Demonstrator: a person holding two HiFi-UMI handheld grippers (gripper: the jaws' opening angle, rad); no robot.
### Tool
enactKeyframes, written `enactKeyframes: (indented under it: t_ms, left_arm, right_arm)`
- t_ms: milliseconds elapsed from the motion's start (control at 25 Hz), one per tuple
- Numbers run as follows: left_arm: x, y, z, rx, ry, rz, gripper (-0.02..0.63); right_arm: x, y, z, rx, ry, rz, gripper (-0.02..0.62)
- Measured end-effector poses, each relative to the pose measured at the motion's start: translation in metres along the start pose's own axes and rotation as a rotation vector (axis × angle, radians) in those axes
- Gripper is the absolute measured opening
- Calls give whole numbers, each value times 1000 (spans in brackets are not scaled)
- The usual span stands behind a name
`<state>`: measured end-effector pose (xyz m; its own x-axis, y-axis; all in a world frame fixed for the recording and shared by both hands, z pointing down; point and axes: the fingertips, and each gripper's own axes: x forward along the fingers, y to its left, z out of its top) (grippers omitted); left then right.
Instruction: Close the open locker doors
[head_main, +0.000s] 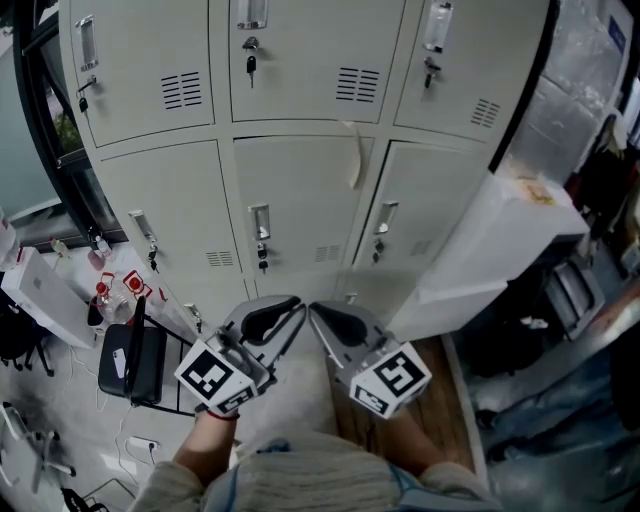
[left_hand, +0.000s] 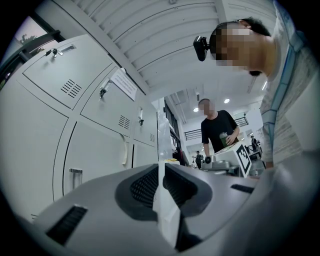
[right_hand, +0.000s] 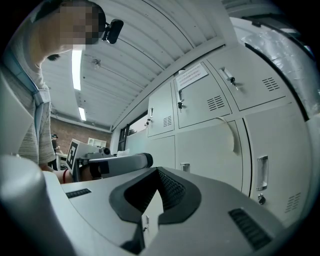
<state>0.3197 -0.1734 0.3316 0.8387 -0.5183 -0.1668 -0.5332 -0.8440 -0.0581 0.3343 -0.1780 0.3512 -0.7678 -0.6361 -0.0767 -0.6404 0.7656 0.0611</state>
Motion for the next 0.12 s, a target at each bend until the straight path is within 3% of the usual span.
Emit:
enactKeyframes:
  t_ms: [120]
  left_arm:
    - [0,-2,0,0,0,-1,40]
  right_arm:
    - [-1,1,1,0,2,-1,3]
